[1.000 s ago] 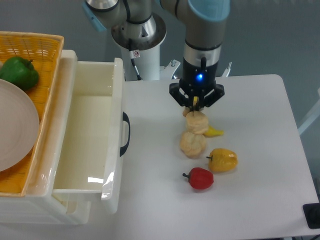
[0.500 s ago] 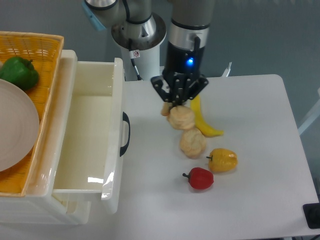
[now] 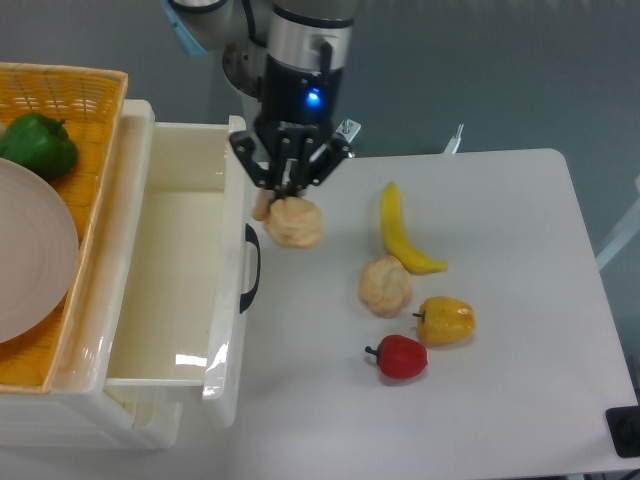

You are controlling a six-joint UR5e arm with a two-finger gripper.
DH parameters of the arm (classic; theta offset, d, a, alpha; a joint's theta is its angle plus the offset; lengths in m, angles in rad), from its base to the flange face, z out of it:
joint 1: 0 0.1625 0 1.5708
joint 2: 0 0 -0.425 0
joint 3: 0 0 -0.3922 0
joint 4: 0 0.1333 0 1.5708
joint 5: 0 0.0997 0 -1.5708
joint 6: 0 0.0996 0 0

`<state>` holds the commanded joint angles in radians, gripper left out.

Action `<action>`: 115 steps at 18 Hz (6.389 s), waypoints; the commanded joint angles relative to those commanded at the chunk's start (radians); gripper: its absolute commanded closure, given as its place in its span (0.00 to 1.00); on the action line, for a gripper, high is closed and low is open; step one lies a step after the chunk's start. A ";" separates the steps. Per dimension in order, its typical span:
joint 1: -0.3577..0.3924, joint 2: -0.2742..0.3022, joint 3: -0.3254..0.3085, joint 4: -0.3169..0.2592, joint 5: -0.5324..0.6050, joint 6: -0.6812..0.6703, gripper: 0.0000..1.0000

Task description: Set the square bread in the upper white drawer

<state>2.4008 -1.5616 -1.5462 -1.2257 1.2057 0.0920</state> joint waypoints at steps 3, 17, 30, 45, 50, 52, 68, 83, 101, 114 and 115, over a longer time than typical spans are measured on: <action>-0.012 -0.003 -0.005 0.000 -0.002 0.002 0.65; -0.065 -0.055 -0.008 0.002 0.002 0.008 0.61; -0.069 -0.055 -0.008 0.005 -0.002 0.017 0.54; -0.088 -0.078 -0.009 0.003 0.000 0.015 0.50; -0.089 -0.078 -0.009 0.003 -0.003 0.015 0.47; -0.092 -0.078 -0.009 0.002 -0.003 0.012 0.47; -0.094 -0.078 -0.023 0.003 -0.015 0.014 0.43; -0.084 -0.072 -0.023 0.003 -0.012 0.014 0.36; 0.035 -0.069 -0.023 0.009 0.014 0.064 0.37; 0.169 -0.100 -0.021 0.014 0.101 0.109 0.00; 0.167 -0.103 -0.020 0.017 0.121 0.115 0.00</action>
<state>2.5679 -1.6643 -1.5662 -1.2088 1.3267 0.2070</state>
